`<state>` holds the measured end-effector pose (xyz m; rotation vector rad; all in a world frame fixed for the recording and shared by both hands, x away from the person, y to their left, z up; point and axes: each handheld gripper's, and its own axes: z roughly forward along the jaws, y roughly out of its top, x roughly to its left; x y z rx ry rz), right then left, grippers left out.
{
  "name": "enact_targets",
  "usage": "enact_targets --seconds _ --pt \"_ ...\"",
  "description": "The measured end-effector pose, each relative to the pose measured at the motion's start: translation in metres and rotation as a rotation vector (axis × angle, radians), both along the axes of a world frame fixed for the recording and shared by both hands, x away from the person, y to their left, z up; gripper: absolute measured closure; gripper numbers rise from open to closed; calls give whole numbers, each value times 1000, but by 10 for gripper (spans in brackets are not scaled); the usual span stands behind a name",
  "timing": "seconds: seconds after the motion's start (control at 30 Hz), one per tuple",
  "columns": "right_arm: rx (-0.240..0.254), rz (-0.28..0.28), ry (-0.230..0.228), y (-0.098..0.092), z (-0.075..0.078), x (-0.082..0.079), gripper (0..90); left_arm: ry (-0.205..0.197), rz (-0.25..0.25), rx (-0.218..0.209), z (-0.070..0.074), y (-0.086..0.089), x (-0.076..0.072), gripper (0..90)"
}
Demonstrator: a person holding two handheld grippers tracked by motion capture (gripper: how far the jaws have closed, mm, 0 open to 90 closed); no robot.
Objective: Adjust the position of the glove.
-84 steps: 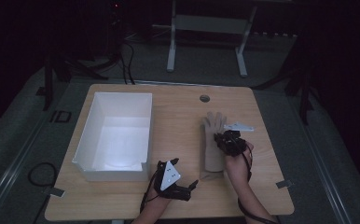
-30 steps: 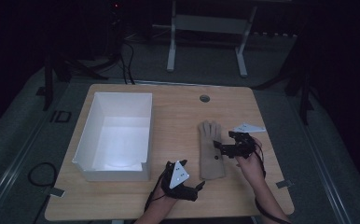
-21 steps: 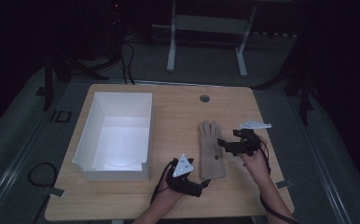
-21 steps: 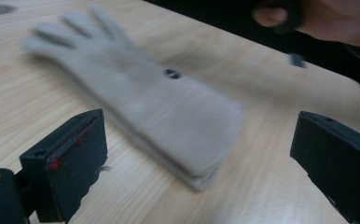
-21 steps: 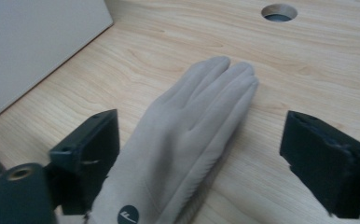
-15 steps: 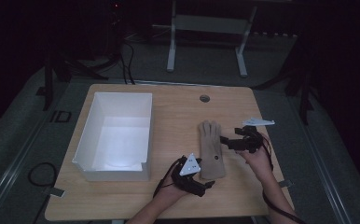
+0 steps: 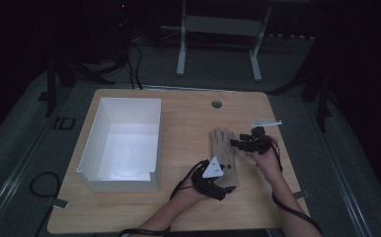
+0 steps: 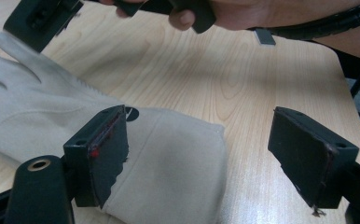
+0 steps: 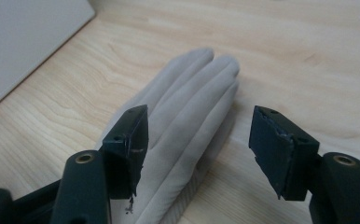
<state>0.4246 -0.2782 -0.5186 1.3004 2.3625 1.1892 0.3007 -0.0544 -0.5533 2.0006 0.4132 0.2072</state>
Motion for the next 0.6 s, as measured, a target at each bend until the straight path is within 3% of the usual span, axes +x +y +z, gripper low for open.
enact_targets --seconds 0.17,0.43,0.53,0.6 --pt "20 6 60 9 -15 12 319 21 -9 -5 -4 0 1 210" --pt "-42 0 124 29 -32 25 265 25 -9 20 -7 7 0 230" --pt "-53 15 132 32 -34 27 283 28 -8 24 -7 8 2 234" --pt "-56 43 141 34 -33 27 358 24 -8 36 -8 9 3 235"
